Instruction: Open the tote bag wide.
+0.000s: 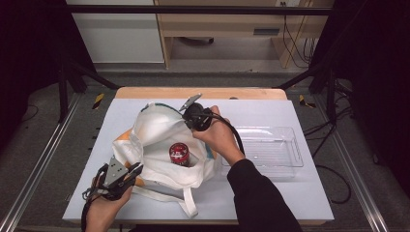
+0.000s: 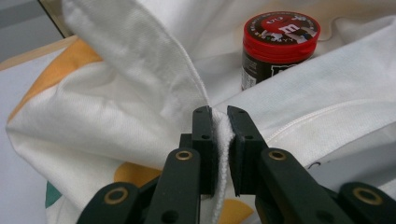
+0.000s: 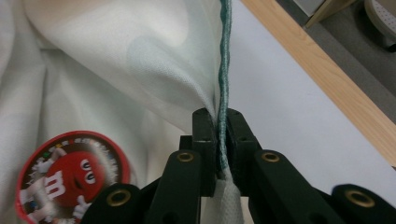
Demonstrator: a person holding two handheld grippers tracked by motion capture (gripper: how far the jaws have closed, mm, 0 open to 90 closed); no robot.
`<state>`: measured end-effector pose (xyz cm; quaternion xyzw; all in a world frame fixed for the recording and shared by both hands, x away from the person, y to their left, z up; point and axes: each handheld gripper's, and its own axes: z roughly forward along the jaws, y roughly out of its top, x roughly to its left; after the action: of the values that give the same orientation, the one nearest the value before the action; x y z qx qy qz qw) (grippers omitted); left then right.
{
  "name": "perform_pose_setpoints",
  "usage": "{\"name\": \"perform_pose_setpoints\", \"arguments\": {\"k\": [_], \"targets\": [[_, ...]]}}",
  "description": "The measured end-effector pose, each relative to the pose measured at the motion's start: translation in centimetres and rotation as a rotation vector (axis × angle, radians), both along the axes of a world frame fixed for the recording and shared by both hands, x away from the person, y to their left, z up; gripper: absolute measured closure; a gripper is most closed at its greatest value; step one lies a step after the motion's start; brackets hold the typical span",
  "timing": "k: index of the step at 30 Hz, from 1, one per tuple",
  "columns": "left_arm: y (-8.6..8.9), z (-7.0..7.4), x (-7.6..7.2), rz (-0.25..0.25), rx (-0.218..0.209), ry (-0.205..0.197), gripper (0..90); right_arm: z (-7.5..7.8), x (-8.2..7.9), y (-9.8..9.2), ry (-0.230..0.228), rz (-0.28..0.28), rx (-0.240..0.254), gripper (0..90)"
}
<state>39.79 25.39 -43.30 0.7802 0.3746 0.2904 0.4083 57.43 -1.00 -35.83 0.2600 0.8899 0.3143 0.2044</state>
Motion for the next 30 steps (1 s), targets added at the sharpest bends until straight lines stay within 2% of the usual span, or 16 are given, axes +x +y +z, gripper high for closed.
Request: {"name": "perform_pose_setpoints", "arguments": {"k": [3,7,10,13,19,23,25,30], "targets": [[0.0,0.1,-0.2,-0.002,-0.001,-0.006,82.9,0.5,0.8,-0.9,-0.007,-0.027,0.027,85.0],[0.2,0.2,-0.6,-0.005,-0.007,-0.005,83.2,0.7,1.3,-1.5,-0.01,-0.04,0.039,85.0],[0.4,0.1,-0.8,-0.007,-0.008,0.002,83.4,0.5,1.8,-2.1,-0.008,-0.058,0.04,85.0],[0.4,-0.1,-0.8,-0.008,-0.006,0.006,83.3,-0.1,2.2,-2.4,0.012,-0.063,0.038,85.0],[0.4,-0.6,-0.8,-0.011,0.007,0.026,83.3,-2.0,2.4,-1.9,0.035,-0.066,-0.053,84.7],[0.6,-0.9,-0.9,-0.019,-0.001,0.04,83.3,-2.4,2.3,-2.1,0.044,-0.066,-0.051,83.9],[0.5,-1.0,-0.9,-0.02,-0.004,0.038,83.3,-2.5,2.2,-2.2,0.049,-0.067,-0.041,80.3],[0.4,-1.0,-0.9,-0.021,-0.001,0.033,83.2,-2.2,1.8,-2.2,0.033,-0.079,-0.014,60.5]]}}
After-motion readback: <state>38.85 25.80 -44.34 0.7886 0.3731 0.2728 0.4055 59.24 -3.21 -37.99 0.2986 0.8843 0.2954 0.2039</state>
